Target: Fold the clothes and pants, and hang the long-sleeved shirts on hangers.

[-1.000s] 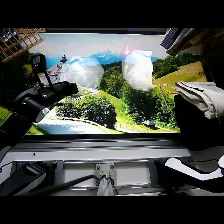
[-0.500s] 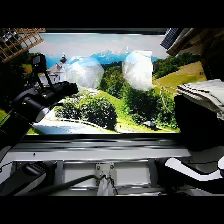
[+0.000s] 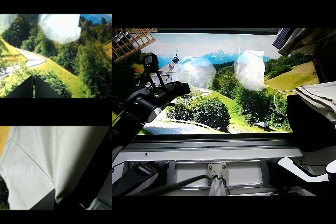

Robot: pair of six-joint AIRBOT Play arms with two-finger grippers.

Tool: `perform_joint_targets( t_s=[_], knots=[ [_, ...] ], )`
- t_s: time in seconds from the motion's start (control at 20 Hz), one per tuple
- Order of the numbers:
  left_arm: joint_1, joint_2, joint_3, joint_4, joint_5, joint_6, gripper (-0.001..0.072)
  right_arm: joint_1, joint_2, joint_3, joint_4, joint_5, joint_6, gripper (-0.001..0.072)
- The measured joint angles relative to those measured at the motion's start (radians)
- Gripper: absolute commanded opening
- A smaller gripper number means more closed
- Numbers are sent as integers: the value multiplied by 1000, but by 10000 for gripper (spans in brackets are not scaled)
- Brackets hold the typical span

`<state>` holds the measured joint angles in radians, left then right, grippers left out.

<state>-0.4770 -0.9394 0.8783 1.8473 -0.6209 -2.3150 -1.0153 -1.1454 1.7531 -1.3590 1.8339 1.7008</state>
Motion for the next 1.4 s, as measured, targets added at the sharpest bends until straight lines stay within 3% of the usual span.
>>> perform_joint_targets(
  t_s=[0.25, 0.75, 0.85, 0.95, 1.05, 1.1, 1.4],
  knots=[
    [0, 0, 0, 0, 0, 0, 22, -58, 35, -240, 50, 0, -38, 15],
    [0, 0, 0, 0, 0, 0, 22, -62, 38, -598, -251, -47, -88, 25],
    [0, 0, 0, 0, 0, 0, 21, -62, 26, -617, -293, -75, -92, 161],
    [0, 0, 0, 0, 0, 0, 22, -62, 11, -627, -318, -106, -96, 176],
    [0, 0, 0, 0, 0, 0, 22, -62, -5, -632, -321, -146, -98, 422],
    [0, 0, 0, 0, 0, 0, 22, -62, -12, -633, -316, -159, -98, 458],
    [0, 0, 0, 0, 0, 0, 22, -62, -26, -529, -158, -236, -114, 454]
  ],
)
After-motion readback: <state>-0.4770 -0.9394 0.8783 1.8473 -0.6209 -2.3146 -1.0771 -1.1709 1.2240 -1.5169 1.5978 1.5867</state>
